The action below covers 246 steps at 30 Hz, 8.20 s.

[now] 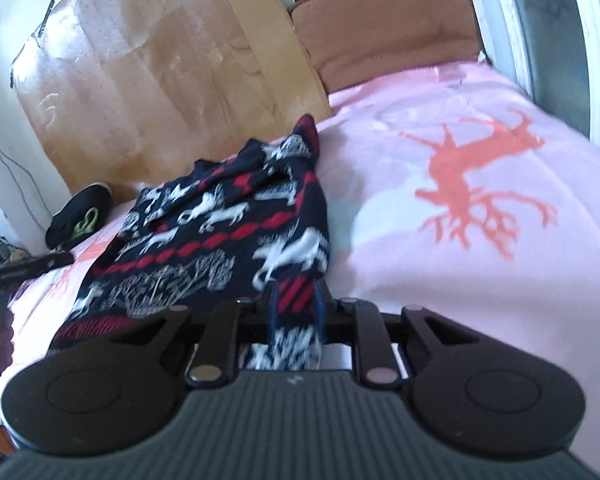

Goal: Fold small clothes

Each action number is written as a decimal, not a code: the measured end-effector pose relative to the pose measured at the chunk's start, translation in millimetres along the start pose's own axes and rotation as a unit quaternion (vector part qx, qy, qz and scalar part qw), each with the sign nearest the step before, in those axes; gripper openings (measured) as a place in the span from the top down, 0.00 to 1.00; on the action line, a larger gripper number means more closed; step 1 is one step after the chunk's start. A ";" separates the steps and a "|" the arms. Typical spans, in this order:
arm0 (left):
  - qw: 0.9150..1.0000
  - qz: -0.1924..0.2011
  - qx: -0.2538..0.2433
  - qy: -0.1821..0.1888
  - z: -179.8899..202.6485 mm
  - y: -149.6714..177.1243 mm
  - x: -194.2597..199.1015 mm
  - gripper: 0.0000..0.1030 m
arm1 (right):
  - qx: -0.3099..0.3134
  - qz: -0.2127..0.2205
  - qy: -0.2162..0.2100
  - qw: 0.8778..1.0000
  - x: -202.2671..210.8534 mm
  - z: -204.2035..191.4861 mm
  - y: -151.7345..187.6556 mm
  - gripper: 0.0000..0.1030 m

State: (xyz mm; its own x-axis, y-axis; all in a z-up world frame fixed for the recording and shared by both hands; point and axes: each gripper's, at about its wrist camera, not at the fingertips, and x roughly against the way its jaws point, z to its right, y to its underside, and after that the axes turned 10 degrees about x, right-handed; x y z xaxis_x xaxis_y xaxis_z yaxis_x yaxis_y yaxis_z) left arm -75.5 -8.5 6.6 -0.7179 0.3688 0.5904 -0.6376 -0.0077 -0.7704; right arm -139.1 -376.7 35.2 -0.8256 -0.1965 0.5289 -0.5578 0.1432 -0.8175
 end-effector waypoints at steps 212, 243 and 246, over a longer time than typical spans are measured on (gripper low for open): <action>0.998 0.008 0.043 0.039 14.8 -19.6 -92.3 0.52 | 0.068 0.026 0.027 0.997 -183.4 -17.1 -158.9 0.59; 0.998 0.006 0.044 0.046 14.2 -19.4 -92.9 0.49 | 0.190 -0.054 -0.070 0.978 -265.6 -150.3 -137.9 0.48; 0.998 0.006 0.044 0.046 14.2 -19.3 -92.9 0.48 | 0.149 -0.024 -0.065 0.986 -256.9 -131.7 -143.1 0.86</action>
State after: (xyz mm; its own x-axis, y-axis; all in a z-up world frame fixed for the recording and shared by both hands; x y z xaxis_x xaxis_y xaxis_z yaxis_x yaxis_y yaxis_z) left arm -0.4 -55.8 -30.0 -0.6986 0.4528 0.5539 -0.6548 -0.0927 -0.7501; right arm 141.6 -218.9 46.3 -0.7708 -0.3213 0.5501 -0.5297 -0.1564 -0.8336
